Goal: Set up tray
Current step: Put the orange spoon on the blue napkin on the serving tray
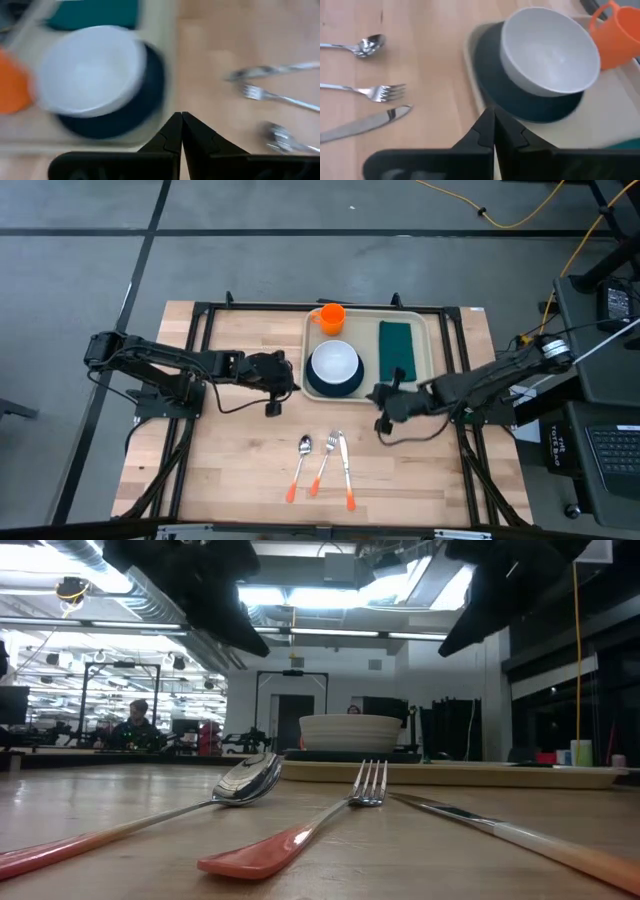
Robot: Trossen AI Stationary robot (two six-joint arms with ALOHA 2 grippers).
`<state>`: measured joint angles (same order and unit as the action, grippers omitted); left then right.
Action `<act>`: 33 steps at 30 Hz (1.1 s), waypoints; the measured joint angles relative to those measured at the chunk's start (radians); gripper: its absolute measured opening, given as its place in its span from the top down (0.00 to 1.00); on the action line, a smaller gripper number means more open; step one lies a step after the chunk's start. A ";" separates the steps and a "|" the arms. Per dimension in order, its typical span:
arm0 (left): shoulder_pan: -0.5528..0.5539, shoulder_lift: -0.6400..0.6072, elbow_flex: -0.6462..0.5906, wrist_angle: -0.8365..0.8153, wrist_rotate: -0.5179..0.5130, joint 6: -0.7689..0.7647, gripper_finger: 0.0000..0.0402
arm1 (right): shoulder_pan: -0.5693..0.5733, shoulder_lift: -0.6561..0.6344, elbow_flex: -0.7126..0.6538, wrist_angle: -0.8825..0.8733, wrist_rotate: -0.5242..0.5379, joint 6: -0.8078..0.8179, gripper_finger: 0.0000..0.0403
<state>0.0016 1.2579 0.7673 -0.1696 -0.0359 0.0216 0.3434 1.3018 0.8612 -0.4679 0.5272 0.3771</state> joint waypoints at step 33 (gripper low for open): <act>-0.286 0.106 0.000 0.044 -0.127 0.063 0.93 | 0.337 0.624 0.493 -0.045 0.202 0.434 0.99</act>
<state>-0.2844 1.3640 0.7673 -0.1257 -0.1630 0.0841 0.6800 1.9263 1.3540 -0.5133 0.7291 0.8108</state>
